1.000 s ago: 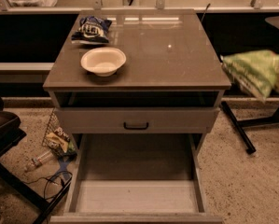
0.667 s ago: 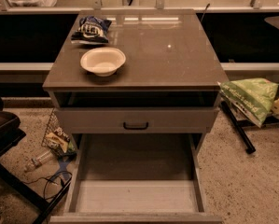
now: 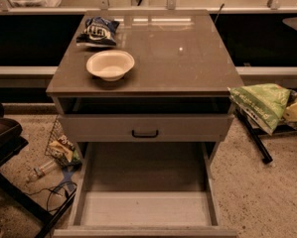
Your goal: Place green jalapeno chip bag into middle drawer
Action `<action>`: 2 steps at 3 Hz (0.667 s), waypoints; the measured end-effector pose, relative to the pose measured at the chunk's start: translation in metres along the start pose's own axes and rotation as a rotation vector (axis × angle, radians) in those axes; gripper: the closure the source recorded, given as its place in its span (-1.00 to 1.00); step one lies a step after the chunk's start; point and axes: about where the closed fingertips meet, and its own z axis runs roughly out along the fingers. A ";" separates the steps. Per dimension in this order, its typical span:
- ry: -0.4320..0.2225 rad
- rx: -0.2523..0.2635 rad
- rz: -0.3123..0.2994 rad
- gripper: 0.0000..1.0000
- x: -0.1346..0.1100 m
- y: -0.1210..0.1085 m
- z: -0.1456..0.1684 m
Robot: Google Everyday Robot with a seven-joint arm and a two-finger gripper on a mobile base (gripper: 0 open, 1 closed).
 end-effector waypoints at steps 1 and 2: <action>-0.049 -0.026 0.000 1.00 0.008 0.007 0.031; -0.134 -0.064 -0.007 1.00 0.026 0.031 0.079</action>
Offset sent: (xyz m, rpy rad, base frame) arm -0.0239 0.0535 -0.2126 0.2471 -0.1310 0.0333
